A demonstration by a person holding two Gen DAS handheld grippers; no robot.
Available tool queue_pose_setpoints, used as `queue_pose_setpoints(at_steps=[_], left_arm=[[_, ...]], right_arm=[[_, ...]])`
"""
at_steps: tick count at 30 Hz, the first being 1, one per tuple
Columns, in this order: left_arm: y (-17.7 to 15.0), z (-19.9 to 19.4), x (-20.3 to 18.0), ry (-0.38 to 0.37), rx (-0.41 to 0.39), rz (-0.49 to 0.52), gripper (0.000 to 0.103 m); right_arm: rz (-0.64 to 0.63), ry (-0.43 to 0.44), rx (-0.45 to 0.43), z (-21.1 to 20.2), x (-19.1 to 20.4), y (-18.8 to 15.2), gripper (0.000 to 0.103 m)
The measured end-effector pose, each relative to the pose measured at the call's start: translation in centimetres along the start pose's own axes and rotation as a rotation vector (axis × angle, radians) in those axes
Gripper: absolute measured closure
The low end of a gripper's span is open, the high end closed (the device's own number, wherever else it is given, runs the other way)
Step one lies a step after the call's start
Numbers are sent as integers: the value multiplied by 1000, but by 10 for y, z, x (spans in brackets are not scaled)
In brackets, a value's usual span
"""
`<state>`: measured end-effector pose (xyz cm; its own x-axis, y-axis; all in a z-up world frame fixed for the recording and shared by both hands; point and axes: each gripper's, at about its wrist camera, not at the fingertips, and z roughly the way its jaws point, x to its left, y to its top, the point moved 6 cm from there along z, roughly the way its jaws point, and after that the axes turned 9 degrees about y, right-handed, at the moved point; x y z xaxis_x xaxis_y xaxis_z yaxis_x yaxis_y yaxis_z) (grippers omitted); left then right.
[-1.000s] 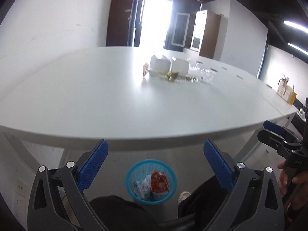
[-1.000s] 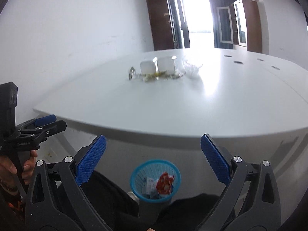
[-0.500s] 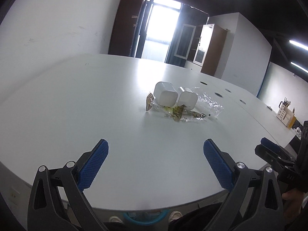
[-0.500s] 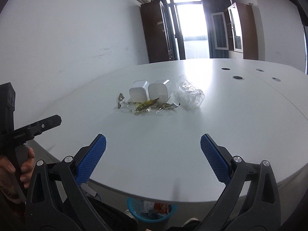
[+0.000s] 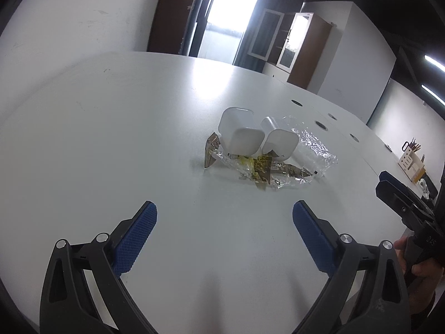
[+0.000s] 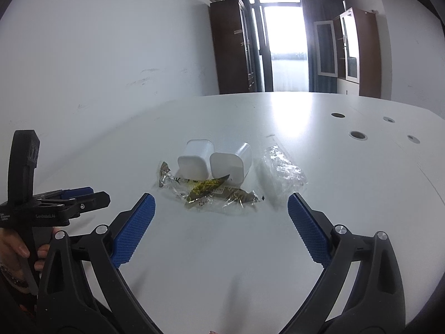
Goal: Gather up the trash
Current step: 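Grasp a white plastic cup with the right tool while the left tool grasps the gold-printed wrapper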
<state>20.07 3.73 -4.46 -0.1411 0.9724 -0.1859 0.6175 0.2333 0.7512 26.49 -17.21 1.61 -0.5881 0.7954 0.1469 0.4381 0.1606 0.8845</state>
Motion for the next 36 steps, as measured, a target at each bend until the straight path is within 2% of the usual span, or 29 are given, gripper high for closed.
queue_pose_setpoints(at_steps=[2, 5, 8, 13, 15, 20, 23, 24, 27, 29, 31, 34, 36], left_arm=[[7, 8, 1, 7, 16, 6, 9], [18, 21, 2, 12, 32, 1, 10], [28, 36, 2, 16, 46, -5, 10], [36, 64, -4, 31, 82, 28, 10], [39, 75, -3, 31, 97, 23, 11], [47, 100, 4, -1, 146, 0, 13], [50, 113, 6, -27, 175, -3, 19], [50, 117, 6, -40, 184, -4, 21], [52, 119, 5, -106, 192, -32, 21], [54, 114, -2, -132, 172, -14, 21], [52, 115, -8, -88, 163, 31, 21], [48, 121, -12, -71, 180, 58, 23], [46, 122, -14, -83, 189, 66, 30]], right_arm=[[-14, -4, 10, 9, -2, 6, 12], [-22, 12, 40, 29, -6, 15, 22], [-24, 36, 76, 52, -11, 24, 23], [-33, 28, 113, 80, -19, 31, 24], [-35, 26, 132, 94, -23, 32, 28], [-19, 36, 190, 131, -33, 37, 36], [-21, 46, 194, 140, -36, 38, 39], [-16, 63, 199, 145, -36, 38, 45], [-8, 91, 216, 152, -38, 36, 50], [-5, 86, 244, 158, -40, 33, 54], [4, 83, 257, 161, -42, 31, 59], [2, 63, 257, 161, -43, 33, 64], [4, 46, 263, 162, -44, 32, 68]])
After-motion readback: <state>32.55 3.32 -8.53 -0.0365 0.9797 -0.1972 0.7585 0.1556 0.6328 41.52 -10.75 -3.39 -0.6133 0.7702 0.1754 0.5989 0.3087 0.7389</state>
